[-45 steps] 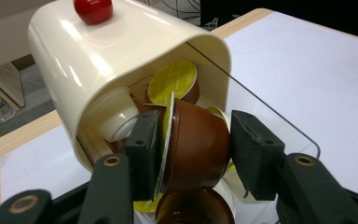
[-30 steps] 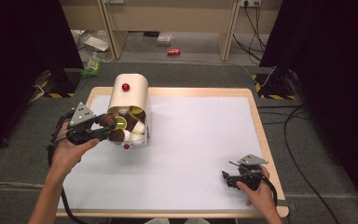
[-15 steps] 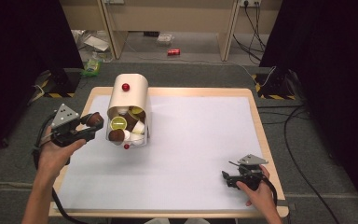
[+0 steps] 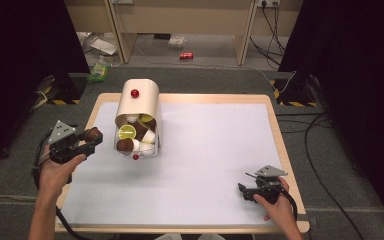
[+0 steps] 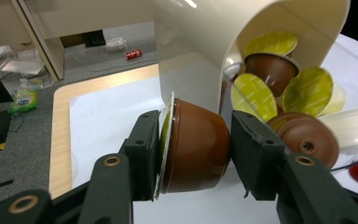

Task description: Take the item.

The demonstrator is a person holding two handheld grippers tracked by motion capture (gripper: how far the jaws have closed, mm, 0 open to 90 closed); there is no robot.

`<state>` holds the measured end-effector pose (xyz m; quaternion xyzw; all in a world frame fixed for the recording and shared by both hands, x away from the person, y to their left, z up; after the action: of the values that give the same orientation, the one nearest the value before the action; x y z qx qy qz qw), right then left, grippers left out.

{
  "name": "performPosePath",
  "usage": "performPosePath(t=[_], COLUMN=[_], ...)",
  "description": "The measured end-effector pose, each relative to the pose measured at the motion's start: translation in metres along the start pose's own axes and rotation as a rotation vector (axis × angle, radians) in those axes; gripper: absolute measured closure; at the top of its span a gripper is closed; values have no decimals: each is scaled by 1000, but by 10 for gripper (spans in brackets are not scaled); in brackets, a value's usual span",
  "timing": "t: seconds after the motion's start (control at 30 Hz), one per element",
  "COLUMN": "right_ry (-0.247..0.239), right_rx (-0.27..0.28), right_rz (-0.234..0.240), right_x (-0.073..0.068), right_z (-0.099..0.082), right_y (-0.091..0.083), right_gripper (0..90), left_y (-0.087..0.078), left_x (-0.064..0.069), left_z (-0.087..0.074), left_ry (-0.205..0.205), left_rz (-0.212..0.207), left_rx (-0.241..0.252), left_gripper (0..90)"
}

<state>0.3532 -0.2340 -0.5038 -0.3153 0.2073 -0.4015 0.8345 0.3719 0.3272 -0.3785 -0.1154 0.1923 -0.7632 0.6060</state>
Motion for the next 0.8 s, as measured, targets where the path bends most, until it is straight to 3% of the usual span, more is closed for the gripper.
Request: performPosePath(t=[0.43,0.8], right_ry=[0,-1], right_rx=[0,0], right_rz=[0,0], right_x=[0,0], right_z=[0,0], right_y=[0,0], right_gripper=[114,114], left_y=[9,15], left_x=[-3,-3], left_z=[-18,-28], left_ry=[-46,-46], left_rz=[8,23], left_rx=[-5,-27], left_gripper=[533,533])
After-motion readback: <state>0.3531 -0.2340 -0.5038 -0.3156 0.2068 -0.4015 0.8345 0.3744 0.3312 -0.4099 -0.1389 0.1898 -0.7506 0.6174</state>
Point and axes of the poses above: each handheld gripper's, and its own axes: y roughly forward along the jaws, z roughly out of its top, x roughly to its right, the point moved 1 cm from there along y, roughly forward along the jaws, and after that the axes turned 8 degrees about z, right-handed, at the moved point
